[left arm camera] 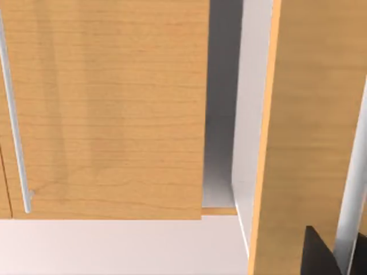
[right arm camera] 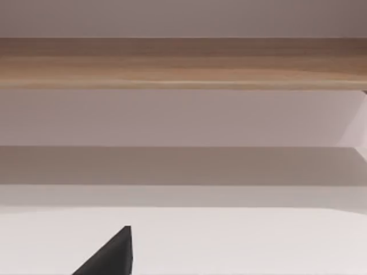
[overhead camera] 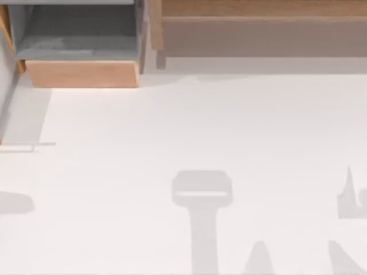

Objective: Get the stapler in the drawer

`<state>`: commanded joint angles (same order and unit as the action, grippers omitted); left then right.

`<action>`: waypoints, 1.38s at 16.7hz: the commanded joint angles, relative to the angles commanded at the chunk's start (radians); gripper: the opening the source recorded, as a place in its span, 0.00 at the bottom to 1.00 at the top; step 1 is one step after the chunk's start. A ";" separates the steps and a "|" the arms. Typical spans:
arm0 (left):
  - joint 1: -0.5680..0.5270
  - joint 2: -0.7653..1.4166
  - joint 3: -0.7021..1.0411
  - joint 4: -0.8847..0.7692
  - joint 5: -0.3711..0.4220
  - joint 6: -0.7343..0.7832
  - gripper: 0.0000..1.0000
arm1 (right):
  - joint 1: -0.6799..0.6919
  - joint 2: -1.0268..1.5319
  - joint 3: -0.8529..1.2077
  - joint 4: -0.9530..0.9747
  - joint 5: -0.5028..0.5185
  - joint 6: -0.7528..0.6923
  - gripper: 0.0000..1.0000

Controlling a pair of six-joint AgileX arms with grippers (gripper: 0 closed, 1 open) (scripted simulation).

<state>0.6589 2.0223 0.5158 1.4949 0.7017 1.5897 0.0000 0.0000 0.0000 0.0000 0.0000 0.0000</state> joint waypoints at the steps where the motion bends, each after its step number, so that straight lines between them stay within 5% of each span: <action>1: 0.000 0.000 0.000 0.000 0.000 0.000 0.00 | 0.000 0.000 0.000 0.000 0.000 0.000 1.00; 23: -0.145 0.141 0.304 -0.182 -0.149 -0.011 0.00 | 0.000 0.000 0.000 0.000 0.000 0.000 1.00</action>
<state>0.5142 2.1632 0.8194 1.3129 0.5525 1.5788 0.0000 0.0000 0.0000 0.0000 0.0000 0.0000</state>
